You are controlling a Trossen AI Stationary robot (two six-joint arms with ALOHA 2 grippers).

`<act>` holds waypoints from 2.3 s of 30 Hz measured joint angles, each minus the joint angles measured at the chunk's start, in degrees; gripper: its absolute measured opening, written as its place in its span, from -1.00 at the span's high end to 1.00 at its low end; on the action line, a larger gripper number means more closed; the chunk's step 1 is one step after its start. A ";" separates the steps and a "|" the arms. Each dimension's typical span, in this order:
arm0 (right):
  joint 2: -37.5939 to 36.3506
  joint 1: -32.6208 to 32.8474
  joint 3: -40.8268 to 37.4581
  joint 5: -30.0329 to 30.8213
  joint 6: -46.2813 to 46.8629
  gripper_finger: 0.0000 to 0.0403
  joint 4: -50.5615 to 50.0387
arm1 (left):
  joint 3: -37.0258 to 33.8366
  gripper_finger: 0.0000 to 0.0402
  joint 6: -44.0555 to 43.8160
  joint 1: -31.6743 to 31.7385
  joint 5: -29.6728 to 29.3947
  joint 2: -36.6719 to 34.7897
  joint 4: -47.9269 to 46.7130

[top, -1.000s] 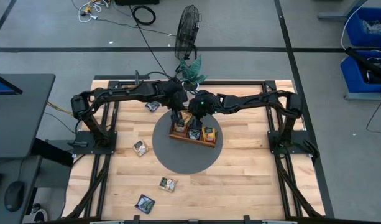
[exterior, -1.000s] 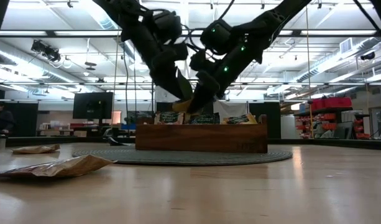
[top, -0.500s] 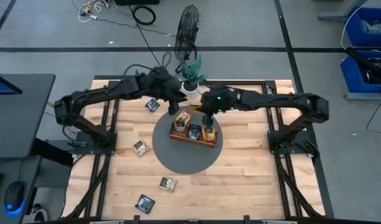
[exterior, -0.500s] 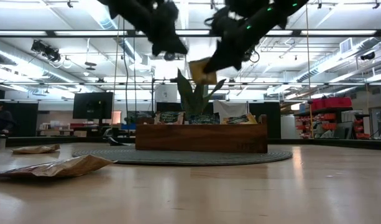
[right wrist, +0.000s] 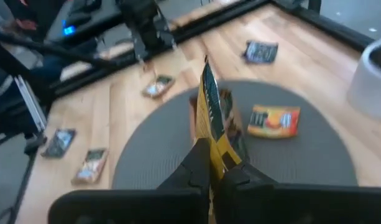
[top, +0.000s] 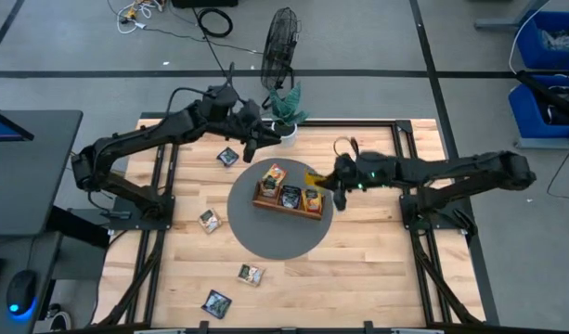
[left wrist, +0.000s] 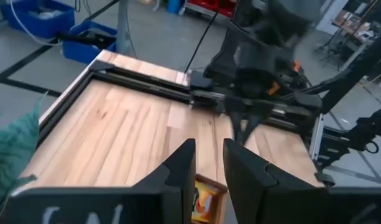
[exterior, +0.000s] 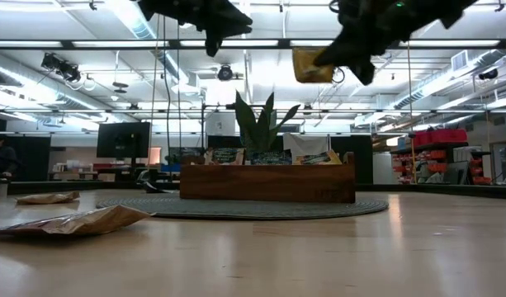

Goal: Pick & Place Tea
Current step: Put the yellow tea bag into the right section of the wooden organizer, then put the blue tea bag into the middle section of the wooden organizer

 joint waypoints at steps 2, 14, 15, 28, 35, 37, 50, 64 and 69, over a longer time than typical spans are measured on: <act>0.00 2.65 -1.92 2.91 1.73 1.00 0.70 | -0.05 0.58 -0.26 0.13 -0.13 0.19 -0.16; 5.30 8.15 -10.81 8.77 4.70 1.00 10.09 | -0.07 0.61 -2.16 -1.18 -0.68 0.15 3.25; 6.11 8.17 -10.91 8.74 4.29 1.00 11.16 | -0.11 0.61 -2.18 -1.39 -1.17 0.15 3.48; 16.35 8.18 -10.98 9.14 3.81 1.00 18.15 | -10.69 0.67 -11.02 -2.04 -0.95 -0.93 20.53; 19.64 7.83 -10.94 9.25 4.36 1.00 18.06 | -11.80 0.67 -11.65 -1.62 -0.76 -3.42 20.36; 20.25 7.83 -10.91 9.39 5.38 1.00 18.11 | -11.80 0.67 -11.60 -1.24 -0.78 -4.17 20.46; 20.98 7.80 -9.03 16.70 5.37 0.67 16.49 | -11.80 0.67 -11.62 0.43 1.41 -5.49 19.80; 18.03 7.85 -8.36 17.45 3.58 0.24 15.38 | -11.80 0.67 -11.55 0.43 1.74 -5.49 19.75; 13.52 7.85 -8.34 22.60 2.60 0.29 10.61 | -11.80 0.67 -11.47 0.43 2.23 -5.49 19.69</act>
